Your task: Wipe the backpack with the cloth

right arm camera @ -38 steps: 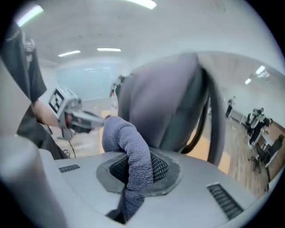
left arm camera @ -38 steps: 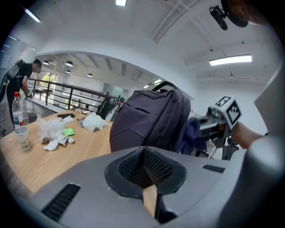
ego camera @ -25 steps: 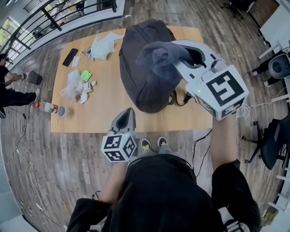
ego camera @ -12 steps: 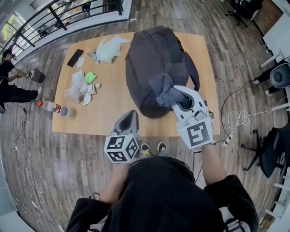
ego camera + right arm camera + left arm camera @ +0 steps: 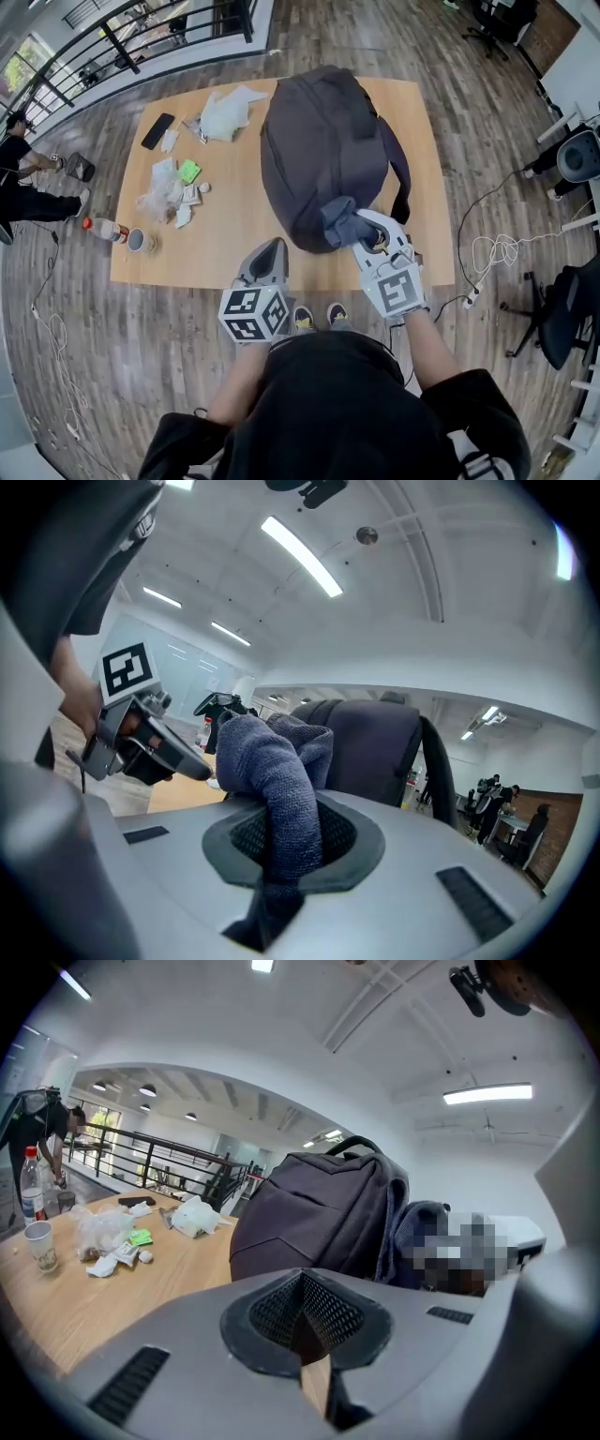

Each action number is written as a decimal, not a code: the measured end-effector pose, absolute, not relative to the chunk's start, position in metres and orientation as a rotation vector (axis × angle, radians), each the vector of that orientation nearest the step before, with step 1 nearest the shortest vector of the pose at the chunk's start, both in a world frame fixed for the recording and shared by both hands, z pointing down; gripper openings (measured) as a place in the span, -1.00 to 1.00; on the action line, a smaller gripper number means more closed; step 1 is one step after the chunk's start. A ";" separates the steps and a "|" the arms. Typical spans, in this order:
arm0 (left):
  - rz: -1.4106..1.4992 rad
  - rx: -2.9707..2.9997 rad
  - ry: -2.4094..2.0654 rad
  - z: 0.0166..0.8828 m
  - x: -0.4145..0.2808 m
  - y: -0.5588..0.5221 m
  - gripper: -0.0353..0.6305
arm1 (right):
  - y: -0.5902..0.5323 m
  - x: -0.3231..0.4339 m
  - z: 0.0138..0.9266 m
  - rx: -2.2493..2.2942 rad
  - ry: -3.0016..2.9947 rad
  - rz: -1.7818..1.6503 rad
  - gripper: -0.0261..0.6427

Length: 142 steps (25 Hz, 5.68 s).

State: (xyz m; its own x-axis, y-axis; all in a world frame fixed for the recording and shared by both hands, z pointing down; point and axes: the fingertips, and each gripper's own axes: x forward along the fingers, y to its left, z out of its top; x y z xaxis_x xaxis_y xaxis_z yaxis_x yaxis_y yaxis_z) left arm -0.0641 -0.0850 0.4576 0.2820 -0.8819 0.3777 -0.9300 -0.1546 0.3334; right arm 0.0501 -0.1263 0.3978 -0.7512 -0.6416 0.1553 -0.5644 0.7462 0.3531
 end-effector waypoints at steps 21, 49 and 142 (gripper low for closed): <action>0.102 2.047 -1.614 0.449 -0.060 -0.090 -0.85 | -0.180 0.061 0.275 1.087 -2.480 -0.924 -0.80; 0.188 1.983 -1.594 0.485 -0.070 -0.057 -0.85 | -0.108 0.056 0.572 0.920 -2.607 0.506 -0.80; 0.313 2.064 -2.118 0.390 -0.175 -0.117 -0.53 | -0.325 0.088 0.301 1.087 -2.751 -0.399 -0.80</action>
